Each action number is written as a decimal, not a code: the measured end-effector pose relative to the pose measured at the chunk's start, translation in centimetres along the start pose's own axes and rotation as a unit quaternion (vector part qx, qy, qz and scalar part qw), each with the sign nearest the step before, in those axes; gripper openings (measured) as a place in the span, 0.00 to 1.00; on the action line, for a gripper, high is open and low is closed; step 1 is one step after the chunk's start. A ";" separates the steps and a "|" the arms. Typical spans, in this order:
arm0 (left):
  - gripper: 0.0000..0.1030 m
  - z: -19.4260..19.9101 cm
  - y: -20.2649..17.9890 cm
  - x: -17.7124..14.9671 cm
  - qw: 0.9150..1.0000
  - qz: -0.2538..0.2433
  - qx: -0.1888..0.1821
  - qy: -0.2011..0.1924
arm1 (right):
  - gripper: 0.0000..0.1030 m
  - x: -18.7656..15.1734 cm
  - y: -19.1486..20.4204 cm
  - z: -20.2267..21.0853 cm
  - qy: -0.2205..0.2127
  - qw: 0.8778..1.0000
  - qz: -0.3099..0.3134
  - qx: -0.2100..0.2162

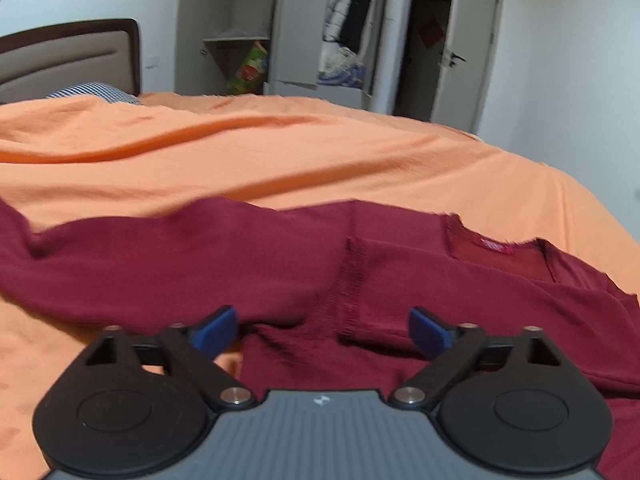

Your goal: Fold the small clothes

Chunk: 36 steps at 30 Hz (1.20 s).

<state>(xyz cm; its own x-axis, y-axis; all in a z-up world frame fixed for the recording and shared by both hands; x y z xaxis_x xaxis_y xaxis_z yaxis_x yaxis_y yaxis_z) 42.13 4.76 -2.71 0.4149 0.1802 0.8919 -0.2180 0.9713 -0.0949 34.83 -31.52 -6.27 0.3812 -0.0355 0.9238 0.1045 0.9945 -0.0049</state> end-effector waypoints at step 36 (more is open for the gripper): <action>0.47 1.6 33.0 5.9 0.934 0.233 0.268 -0.044 | 0.99 -2.8 14.2 9.1 0.025 0.986 0.006 0.163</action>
<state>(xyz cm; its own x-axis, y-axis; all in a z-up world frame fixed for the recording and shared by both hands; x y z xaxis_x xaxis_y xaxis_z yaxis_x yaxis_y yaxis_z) 35.96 37.68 0.15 0.0960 0.5285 0.8435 -0.7770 0.5694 -0.2684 26.84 -16.40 -5.44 0.4264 -0.0198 0.9043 -0.1986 0.9733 0.1149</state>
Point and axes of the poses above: each gripper's, at about its wrist camera, not at the fingertips, and z roughly against the way its jaws point, y to its left, x to its top, the point moved 5 cm from there along -z, roughly the way its jaws point, and after that the axes turned 11 degrees about -y, right-handed, at the moved point
